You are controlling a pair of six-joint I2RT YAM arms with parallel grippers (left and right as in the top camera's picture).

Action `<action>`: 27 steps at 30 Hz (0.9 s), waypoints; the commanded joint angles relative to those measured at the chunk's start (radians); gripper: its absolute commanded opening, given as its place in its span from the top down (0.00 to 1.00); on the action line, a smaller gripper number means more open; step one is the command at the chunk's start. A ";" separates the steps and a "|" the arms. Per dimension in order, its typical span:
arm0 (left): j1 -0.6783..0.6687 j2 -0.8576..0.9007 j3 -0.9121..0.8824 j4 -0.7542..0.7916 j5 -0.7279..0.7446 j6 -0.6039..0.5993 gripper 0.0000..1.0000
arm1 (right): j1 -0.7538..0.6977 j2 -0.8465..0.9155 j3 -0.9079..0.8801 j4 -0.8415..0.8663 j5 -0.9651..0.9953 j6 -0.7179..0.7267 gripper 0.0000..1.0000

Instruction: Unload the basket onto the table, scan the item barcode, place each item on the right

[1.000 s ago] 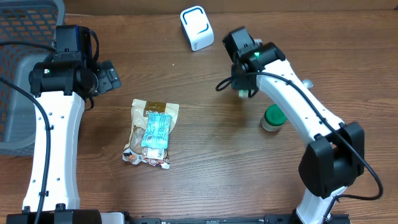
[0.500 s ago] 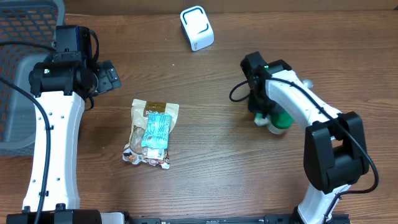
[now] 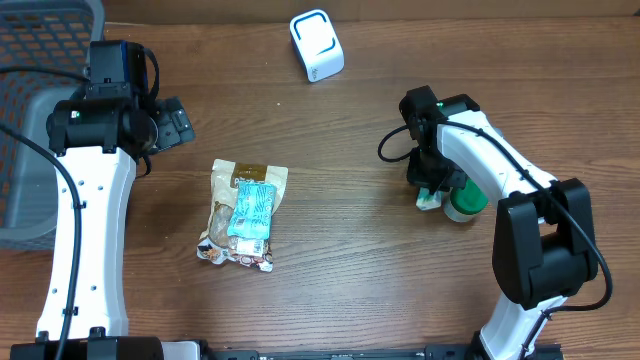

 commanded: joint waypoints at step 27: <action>0.002 -0.005 0.009 0.003 -0.013 0.012 0.00 | 0.144 -0.002 0.112 0.245 -0.739 -0.161 0.44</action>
